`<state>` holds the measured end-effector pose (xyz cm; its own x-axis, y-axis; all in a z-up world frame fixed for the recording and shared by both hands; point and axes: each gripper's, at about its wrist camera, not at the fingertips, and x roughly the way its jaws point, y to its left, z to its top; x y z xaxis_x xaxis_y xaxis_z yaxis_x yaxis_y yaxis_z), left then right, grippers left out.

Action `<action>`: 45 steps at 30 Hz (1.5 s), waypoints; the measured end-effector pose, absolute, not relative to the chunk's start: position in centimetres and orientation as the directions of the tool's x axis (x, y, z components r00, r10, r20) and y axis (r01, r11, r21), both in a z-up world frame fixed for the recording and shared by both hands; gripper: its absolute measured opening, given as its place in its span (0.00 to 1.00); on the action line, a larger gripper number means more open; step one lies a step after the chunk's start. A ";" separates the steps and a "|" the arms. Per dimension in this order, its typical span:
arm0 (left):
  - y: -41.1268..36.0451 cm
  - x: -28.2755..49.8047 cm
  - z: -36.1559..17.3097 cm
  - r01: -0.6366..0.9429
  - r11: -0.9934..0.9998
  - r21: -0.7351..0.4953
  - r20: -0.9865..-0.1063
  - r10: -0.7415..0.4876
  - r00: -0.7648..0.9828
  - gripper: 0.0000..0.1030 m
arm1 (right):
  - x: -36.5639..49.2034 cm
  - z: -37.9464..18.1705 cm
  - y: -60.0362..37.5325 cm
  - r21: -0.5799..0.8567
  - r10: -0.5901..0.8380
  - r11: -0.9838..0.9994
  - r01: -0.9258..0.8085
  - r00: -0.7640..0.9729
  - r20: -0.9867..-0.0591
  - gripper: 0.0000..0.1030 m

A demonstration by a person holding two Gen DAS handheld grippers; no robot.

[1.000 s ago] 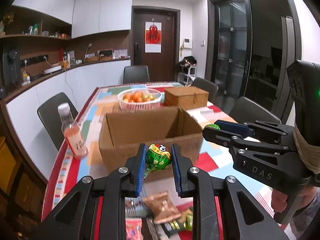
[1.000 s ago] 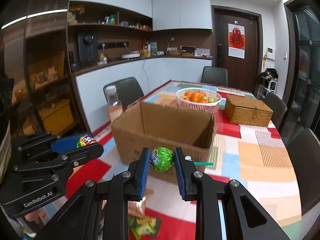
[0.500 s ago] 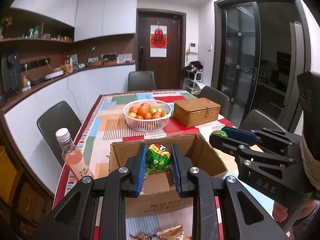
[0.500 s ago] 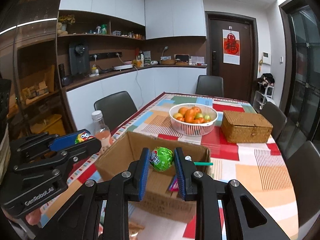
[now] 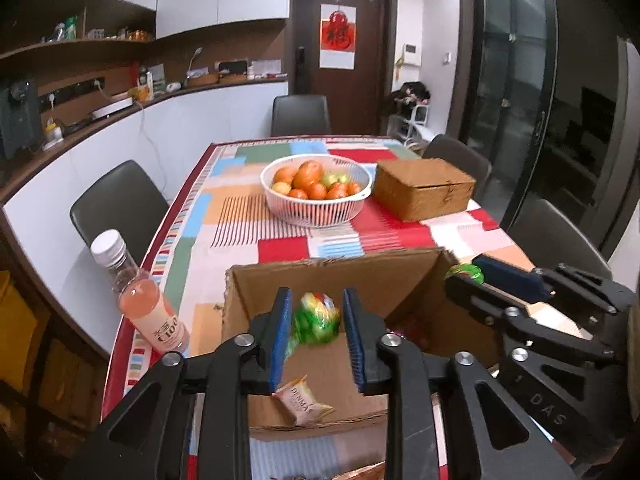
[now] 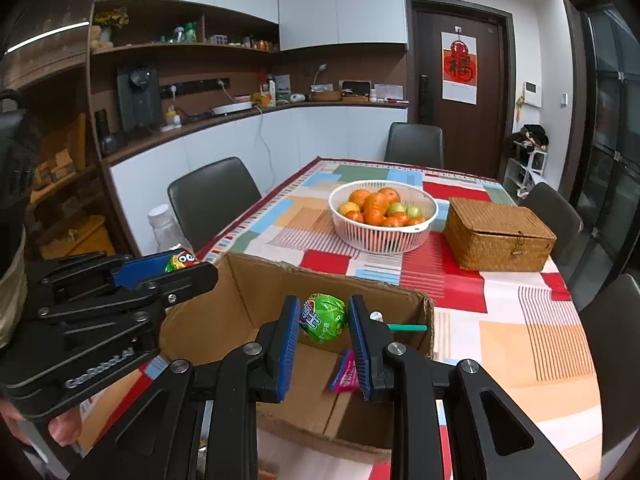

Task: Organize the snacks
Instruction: 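Carry both green lollipops into the cardboard box and release them, then grasp the pink Lotso candy stick with the left tool while the right tool grasps a green biscuit pack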

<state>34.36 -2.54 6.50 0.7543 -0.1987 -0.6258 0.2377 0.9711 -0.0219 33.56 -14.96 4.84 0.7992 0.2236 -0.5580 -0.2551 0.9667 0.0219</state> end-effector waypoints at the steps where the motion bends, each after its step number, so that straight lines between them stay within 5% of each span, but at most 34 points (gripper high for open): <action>1: -2.5 34.3 6.5 0.233 0.972 -0.023 -0.625 -0.196 0.756 0.35 | 33.6 4.8 -14.9 0.012 0.215 0.968 -0.250 0.803 -0.556 0.26; 4: -2.3 33.3 6.7 0.222 0.975 -0.013 -0.616 -0.182 0.767 0.38 | 33.0 4.9 -14.9 -0.004 0.180 0.976 -0.218 0.815 -0.550 0.38; 23: -0.7 20.6 7.9 0.247 0.964 0.095 -0.546 -0.157 0.823 0.45 | 22.5 5.1 -14.6 0.036 0.248 0.963 -0.268 0.821 -0.514 0.38; 45: 2.1 15.4 -0.5 0.222 0.973 0.058 -0.696 -0.120 0.708 0.51 | 18.2 -4.0 -13.5 0.139 0.260 0.962 -0.236 0.630 -0.732 0.41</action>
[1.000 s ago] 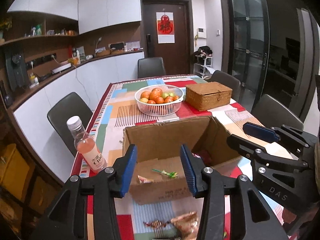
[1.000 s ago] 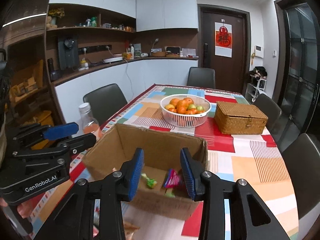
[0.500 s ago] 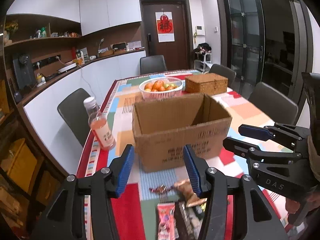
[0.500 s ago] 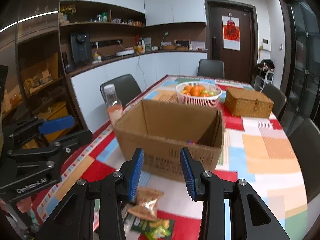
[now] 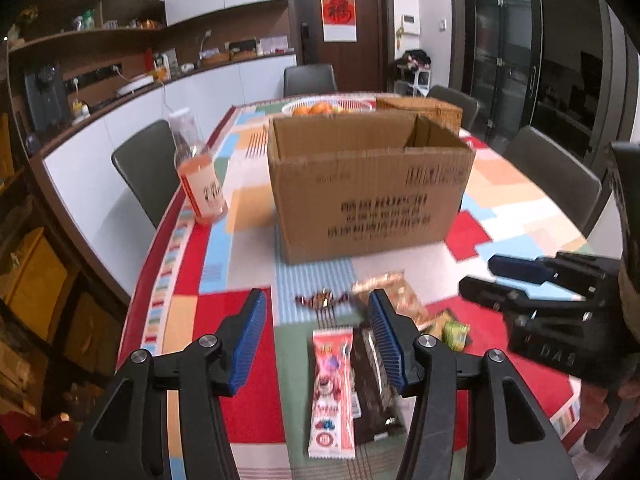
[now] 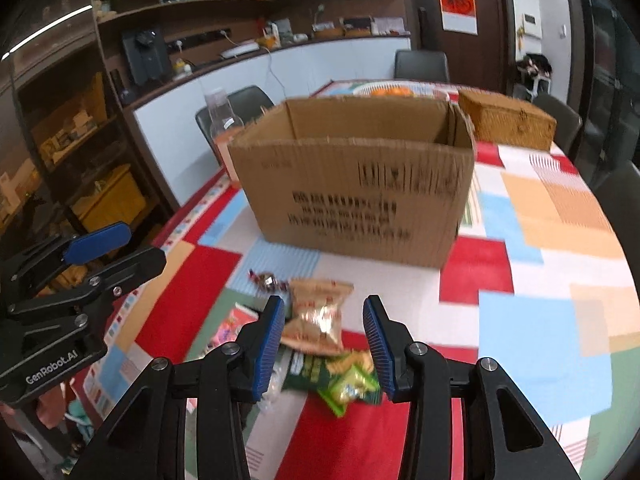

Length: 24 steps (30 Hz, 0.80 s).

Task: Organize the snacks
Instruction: 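Grasp the pink Lotso candy stick with the left tool while the right tool grasps a green biscuit pack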

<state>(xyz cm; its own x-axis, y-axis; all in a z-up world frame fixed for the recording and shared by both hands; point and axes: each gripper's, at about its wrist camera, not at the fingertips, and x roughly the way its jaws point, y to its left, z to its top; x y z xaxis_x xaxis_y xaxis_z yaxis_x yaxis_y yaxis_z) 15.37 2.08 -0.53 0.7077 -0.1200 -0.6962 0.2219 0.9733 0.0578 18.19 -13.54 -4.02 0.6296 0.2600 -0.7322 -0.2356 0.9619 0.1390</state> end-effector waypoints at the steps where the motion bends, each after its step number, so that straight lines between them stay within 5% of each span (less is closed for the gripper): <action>1: 2.2 15.3 -1.0 0.220 0.974 0.055 -0.704 -0.119 0.700 0.51 | 18.1 -4.4 -13.6 0.138 0.249 0.965 -0.222 0.623 -0.741 0.41; 24: 3.5 14.3 -8.4 0.233 0.972 -0.019 -0.820 -0.148 0.553 0.54 | 17.5 -10.0 -13.3 0.174 0.224 0.974 -0.147 0.480 -0.848 0.41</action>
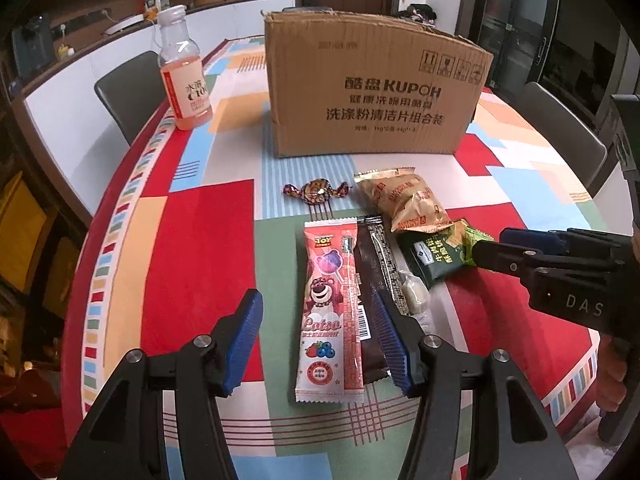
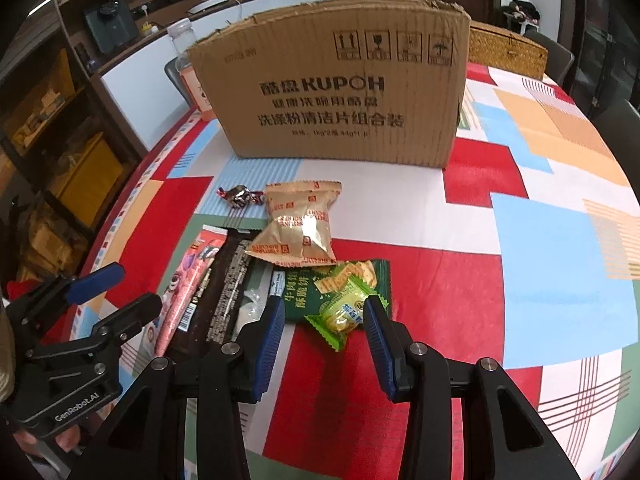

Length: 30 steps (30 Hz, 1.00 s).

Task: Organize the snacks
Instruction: 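Grasp the pink Lotso candy stick with the left tool while the right tool grasps a green biscuit pack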

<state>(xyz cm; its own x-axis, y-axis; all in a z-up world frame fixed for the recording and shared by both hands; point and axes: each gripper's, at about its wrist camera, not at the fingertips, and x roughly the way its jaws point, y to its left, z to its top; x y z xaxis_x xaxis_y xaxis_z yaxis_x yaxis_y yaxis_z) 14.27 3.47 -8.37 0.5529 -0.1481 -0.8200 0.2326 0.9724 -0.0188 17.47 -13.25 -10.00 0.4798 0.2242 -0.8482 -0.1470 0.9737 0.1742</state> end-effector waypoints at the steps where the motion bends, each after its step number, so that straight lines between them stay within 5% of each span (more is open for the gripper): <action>1: 3.4 14.4 -8.5 0.237 0.971 -0.023 -0.820 -0.154 0.551 0.54 | 17.5 -10.2 -13.3 0.183 0.230 0.973 -0.143 0.473 -0.851 0.41; 20: 3.5 17.2 -11.4 0.241 0.962 -0.130 -0.835 -0.238 0.497 0.52 | 19.0 -12.2 -12.6 0.168 0.212 0.976 -0.137 0.430 -0.878 0.40; 25: 3.5 17.2 -11.4 0.240 0.958 -0.155 -0.830 -0.258 0.494 0.31 | 19.1 -12.5 -12.6 0.154 0.201 0.978 -0.141 0.432 -0.879 0.32; 30: 3.3 17.1 -11.2 0.234 0.961 -0.147 -0.832 -0.248 0.496 0.27 | 19.0 -12.5 -12.7 0.144 0.198 0.978 -0.153 0.442 -0.875 0.24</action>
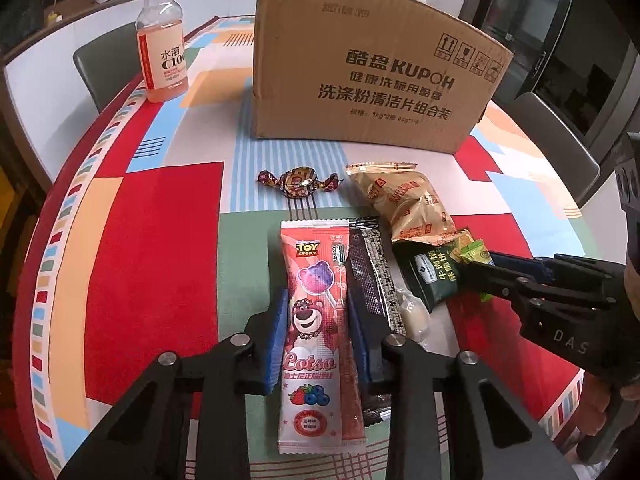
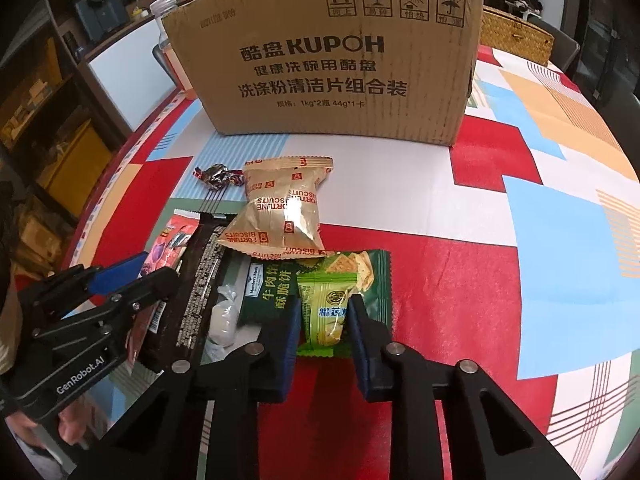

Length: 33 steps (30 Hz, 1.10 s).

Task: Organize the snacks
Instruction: 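Grasp the pink Lotso candy stick with the left tool while the right tool grasps a green biscuit pack, then carry the candy stick and green biscuit pack over the cardboard box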

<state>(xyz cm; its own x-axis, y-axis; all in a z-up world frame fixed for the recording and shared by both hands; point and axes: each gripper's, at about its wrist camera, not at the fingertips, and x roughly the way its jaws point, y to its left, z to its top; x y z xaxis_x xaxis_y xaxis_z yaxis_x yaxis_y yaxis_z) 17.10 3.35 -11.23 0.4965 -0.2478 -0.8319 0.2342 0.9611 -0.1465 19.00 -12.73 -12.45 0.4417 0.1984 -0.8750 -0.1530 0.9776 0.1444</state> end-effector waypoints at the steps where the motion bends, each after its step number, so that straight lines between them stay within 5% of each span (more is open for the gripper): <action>1: 3.3 17.0 -11.1 0.234 0.962 -0.143 -0.832 -0.245 0.498 0.27 | 18.9 -12.4 -12.8 0.140 0.198 0.977 -0.159 0.446 -0.873 0.22; 33: 1.1 16.7 0.2 0.260 0.961 -0.091 -0.668 -0.252 0.700 0.27 | 19.8 -2.1 -14.7 0.191 0.315 0.948 -0.255 0.669 -0.673 0.21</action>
